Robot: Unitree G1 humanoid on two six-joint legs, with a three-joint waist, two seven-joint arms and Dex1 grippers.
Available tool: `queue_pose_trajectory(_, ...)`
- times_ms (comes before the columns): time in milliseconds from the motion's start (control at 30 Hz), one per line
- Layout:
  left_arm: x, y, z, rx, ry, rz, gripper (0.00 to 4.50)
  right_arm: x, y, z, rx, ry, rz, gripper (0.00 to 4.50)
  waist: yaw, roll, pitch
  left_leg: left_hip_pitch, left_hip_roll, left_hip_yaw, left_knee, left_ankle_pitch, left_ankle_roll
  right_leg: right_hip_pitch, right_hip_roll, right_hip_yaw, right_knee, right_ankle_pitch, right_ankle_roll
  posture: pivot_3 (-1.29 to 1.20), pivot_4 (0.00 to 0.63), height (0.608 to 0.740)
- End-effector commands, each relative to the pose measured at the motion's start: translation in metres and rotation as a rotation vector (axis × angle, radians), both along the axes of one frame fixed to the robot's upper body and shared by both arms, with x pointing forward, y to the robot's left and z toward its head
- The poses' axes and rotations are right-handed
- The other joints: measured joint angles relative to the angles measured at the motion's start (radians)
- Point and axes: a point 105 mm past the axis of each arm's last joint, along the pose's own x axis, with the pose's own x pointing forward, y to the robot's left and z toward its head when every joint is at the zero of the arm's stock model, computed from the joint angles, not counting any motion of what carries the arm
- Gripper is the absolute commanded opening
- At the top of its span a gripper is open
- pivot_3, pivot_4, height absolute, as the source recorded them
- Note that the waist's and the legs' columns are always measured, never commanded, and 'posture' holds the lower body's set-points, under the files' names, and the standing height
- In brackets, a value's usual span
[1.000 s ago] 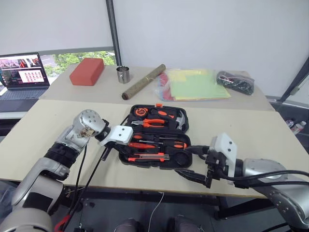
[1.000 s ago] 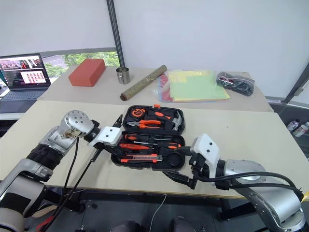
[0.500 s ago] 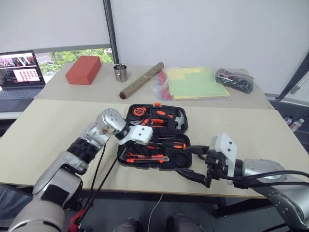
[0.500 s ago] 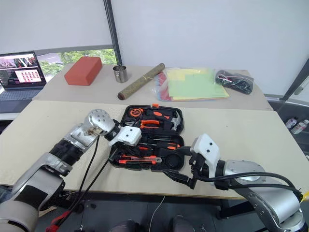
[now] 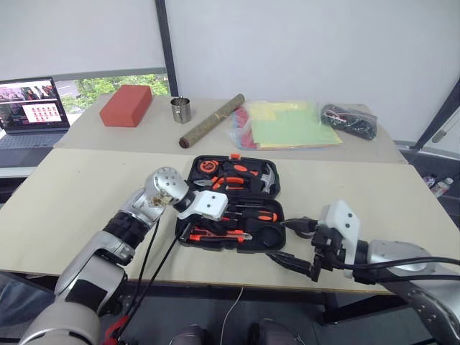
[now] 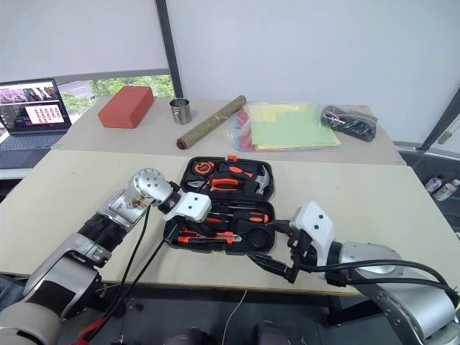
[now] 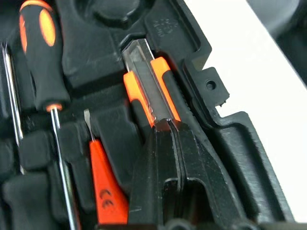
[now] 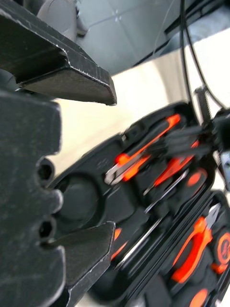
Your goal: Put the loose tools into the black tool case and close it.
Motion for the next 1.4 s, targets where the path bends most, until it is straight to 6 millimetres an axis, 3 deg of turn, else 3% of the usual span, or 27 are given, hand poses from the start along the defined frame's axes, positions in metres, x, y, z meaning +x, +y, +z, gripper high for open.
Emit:
queue_pose_trajectory(33,-0.002,0.008,0.041,-0.165,0.027,0.025,1.06,0.006,-0.024,0.006,-0.058,-0.019,-0.049,4.5,-0.001,0.0,0.0,-0.001,0.0,0.0,0.0,0.0,0.0,0.0,0.001,0.0,0.0,0.0,-0.001,0.0,0.15,0.736)
queue_pose_trajectory(167,0.001,0.009,0.075,-0.395,0.003,0.059,2.47,0.019,-0.05,-0.003,-0.15,0.005,-0.102,4.5,0.001,0.0,0.0,-0.001,0.0,0.0,0.0,0.0,0.0,0.0,0.0,0.0,-0.002,0.0,0.0,0.0,0.15,0.736)
queue_pose_trajectory(233,-0.002,0.013,0.079,-0.415,0.009,0.06,3.27,0.027,-0.057,-0.009,-0.186,0.008,-0.114,4.5,0.002,0.0,0.0,-0.001,0.0,0.0,0.0,0.0,0.0,0.001,0.0,0.0,-0.002,0.0,0.001,0.0,0.15,0.736)
queue_pose_trajectory(367,-0.012,0.012,0.086,-0.444,0.058,0.041,4.46,0.041,-0.059,-0.02,-0.226,0.015,-0.113,4.5,-0.003,0.0,0.0,0.0,0.0,0.0,0.0,0.0,0.0,0.001,0.001,0.0,-0.002,-0.002,0.003,0.0,0.15,0.736)
queue_pose_trajectory(467,-0.02,0.01,0.092,-0.459,0.105,0.016,4.46,0.051,-0.056,-0.03,-0.254,0.028,-0.112,4.5,-0.006,0.0,0.001,0.0,0.0,0.0,0.0,0.0,0.0,0.001,0.002,0.0,-0.001,-0.003,0.005,0.0,0.15,0.736)
queue_pose_trajectory(600,-0.017,0.009,0.088,-0.424,0.08,0.052,4.46,0.062,-0.048,-0.046,-0.248,0.064,-0.11,4.5,-0.009,0.0,0.001,0.0,0.0,0.0,0.0,0.0,0.0,0.001,0.001,0.0,-0.001,-0.003,0.005,0.0,0.15,0.736)
queue_pose_trajectory(700,-0.022,0.011,0.086,-0.405,0.099,0.035,4.5,0.071,-0.048,-0.055,-0.235,0.082,-0.147,3.89,-0.01,0.001,0.001,0.0,0.0,0.0,0.0,0.0,-0.001,0.001,0.002,0.0,-0.001,-0.002,0.004,0.0,0.15,0.736)
queue_pose_trajectory(767,-0.023,0.011,0.087,-0.41,0.1,0.032,4.5,0.073,-0.048,-0.058,-0.221,0.087,-0.15,3.03,-0.01,0.001,0.002,0.0,0.0,0.0,0.0,0.0,-0.001,0.0,0.001,0.0,-0.001,-0.001,0.001,0.0,0.15,0.736)
queue_pose_trajectory(900,-0.024,0.012,0.089,-0.41,0.113,0.033,4.5,0.073,-0.046,-0.053,-0.171,0.082,-0.16,1.81,-0.01,0.001,0.002,0.0,0.0,0.0,0.0,0.0,-0.001,0.001,0.001,0.0,-0.001,-0.001,0.001,0.0,0.15,0.736)
queue_pose_trajectory(1033,-0.026,0.013,0.085,-0.39,0.12,0.031,4.5,0.062,-0.042,-0.027,-0.119,0.038,-0.105,0.58,-0.01,0.002,0.002,0.0,0.0,0.0,0.0,0.0,-0.001,0.0,0.001,0.0,-0.001,-0.001,0.001,0.0,0.15,0.736)
queue_pose_trajectory(1067,-0.027,0.015,0.083,-0.378,0.12,0.029,4.5,0.058,-0.038,-0.019,-0.102,0.028,-0.076,0.09,-0.01,0.002,0.002,0.0,0.0,0.0,0.0,0.0,-0.001,0.0,0.001,0.0,-0.001,-0.001,0.001,0.0,0.15,0.736)
queue_pose_trajectory(1233,-0.028,0.018,0.075,-0.349,0.109,0.025,4.5,0.039,-0.005,0.005,0.004,0.024,0.055,0.03,-0.015,0.002,0.002,0.0,0.001,0.0,0.0,0.0,-0.001,0.0,0.001,0.001,-0.001,0.0,-0.001,0.0,0.15,0.736)
queue_pose_trajectory(1400,-0.028,0.016,0.073,-0.341,0.097,0.017,4.5,0.032,0.03,-0.008,-0.078,0.016,0.149,0.03,-0.017,0.002,0.002,0.0,0.0,0.0,0.0,0.0,-0.001,0.0,0.001,0.001,0.0,0.0,0.0,0.0,0.15,0.736)
